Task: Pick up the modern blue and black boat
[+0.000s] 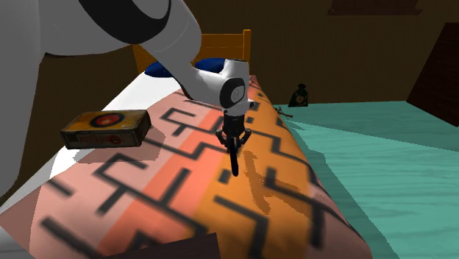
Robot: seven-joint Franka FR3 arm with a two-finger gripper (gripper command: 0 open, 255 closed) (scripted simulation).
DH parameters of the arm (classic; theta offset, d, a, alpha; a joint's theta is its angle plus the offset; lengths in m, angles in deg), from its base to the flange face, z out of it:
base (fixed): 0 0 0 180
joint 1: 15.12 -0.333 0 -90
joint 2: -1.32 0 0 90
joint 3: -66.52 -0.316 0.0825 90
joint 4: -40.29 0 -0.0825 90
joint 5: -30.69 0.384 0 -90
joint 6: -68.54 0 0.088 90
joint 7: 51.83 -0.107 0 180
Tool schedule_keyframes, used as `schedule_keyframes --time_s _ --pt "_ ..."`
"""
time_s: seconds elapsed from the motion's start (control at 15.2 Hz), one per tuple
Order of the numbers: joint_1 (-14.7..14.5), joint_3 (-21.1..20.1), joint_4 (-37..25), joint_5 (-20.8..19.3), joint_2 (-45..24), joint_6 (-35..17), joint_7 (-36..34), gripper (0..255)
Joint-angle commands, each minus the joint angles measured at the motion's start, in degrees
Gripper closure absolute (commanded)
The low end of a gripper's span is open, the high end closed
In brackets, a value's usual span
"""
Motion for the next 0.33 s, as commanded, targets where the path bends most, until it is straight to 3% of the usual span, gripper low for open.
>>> schedule_keyframes --time_s 0.0,0.26 --pt "-0.2 0.3 0.1 -0.4 1.0 0.9 -0.2 255" --pt "-0.4 0.7 0.2 -0.8 2.2 1.9 -0.5 255"
